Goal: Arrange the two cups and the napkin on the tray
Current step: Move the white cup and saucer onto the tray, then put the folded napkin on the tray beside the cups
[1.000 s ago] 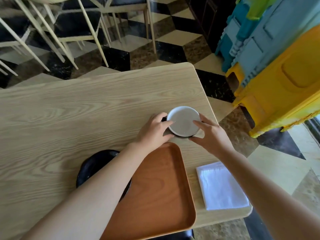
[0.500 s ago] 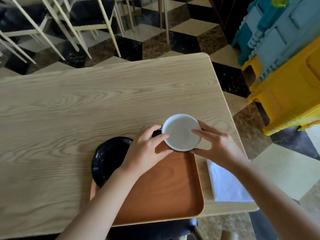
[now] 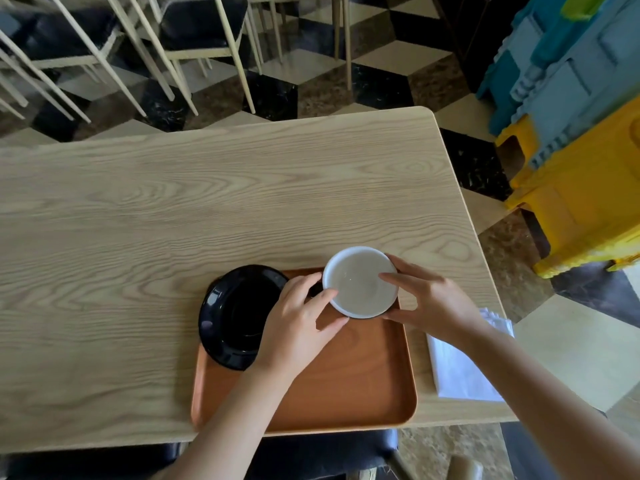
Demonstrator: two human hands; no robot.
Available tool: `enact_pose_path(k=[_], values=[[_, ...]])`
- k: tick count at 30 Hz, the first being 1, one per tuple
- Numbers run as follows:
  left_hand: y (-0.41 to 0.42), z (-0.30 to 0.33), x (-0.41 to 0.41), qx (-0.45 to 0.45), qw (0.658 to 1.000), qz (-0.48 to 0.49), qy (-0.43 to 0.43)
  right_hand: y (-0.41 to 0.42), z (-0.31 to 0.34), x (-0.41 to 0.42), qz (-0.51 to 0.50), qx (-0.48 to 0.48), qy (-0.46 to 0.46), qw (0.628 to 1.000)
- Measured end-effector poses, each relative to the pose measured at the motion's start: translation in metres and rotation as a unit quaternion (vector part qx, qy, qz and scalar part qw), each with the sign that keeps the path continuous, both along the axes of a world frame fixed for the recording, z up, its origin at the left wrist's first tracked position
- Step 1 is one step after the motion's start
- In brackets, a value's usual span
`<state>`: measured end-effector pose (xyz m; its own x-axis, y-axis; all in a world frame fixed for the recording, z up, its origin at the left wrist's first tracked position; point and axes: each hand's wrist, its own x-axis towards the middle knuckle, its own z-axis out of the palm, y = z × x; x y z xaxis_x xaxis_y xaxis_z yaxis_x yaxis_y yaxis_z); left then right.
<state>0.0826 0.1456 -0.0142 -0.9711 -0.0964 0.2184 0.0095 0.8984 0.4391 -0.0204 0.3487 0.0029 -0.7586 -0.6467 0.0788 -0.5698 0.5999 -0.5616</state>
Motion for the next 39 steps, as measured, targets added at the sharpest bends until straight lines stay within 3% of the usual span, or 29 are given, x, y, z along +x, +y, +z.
enact_pose_path(k=[9,16,20,23,29,34,39], values=[[0.007,-0.002,0.002,-0.01,1.0,0.023,0.016,0.003,-0.002,-0.004,0.009,0.023,-0.001,1.0],[0.005,0.008,0.008,-0.029,0.999,-0.006,-0.027,0.005,0.005,0.008,0.017,0.056,0.089,0.994],[0.021,0.021,0.022,-0.042,0.999,0.019,0.0,0.02,0.011,0.03,-0.016,0.057,0.105,0.993],[0.058,0.023,0.034,-0.034,0.998,-0.05,0.033,0.045,0.008,0.053,-0.075,0.066,0.089,0.991],[0.13,0.003,0.046,-0.091,0.974,-0.19,-0.08,0.096,-0.009,0.087,-0.173,0.116,0.05,0.977],[0.146,-0.007,0.043,-0.186,0.949,-0.203,-0.153,0.116,-0.021,0.1,-0.227,0.129,0.005,0.965],[0.148,-0.01,0.044,-0.212,0.941,-0.207,-0.162,0.115,-0.022,0.095,-0.299,0.052,-0.05,0.952]])
